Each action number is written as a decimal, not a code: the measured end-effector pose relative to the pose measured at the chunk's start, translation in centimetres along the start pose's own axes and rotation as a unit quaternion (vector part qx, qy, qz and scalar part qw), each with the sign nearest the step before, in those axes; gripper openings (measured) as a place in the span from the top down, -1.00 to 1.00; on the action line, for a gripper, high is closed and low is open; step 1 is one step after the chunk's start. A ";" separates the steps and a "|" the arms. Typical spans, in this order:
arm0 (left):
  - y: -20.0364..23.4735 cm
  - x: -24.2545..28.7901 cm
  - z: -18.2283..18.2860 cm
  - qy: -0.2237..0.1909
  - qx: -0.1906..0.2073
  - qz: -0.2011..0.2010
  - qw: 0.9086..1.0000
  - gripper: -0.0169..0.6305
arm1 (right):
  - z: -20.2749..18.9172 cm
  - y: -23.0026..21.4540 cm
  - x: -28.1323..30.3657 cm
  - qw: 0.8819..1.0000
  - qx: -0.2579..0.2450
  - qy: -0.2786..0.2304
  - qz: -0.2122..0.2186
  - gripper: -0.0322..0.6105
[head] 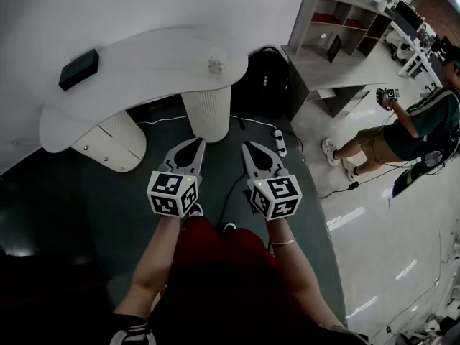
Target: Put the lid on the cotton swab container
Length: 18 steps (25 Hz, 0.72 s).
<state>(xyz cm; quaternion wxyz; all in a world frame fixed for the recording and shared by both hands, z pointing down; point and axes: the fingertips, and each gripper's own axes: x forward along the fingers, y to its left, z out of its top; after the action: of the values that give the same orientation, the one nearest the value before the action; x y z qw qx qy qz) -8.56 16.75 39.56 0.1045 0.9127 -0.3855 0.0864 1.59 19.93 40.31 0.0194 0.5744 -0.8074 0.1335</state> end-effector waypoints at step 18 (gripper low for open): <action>2.2 1.8 0.5 0.005 -0.005 0.017 1.000 0.87 | -0.5 -0.7 2.9 1.000 0.010 0.009 0.023 0.85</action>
<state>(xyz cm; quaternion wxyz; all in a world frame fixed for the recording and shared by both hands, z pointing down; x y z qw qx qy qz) -8.91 13.89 39.81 0.1096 0.9050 -0.4009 0.0906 1.20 17.19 41.47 0.0179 0.5546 -0.8188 0.1473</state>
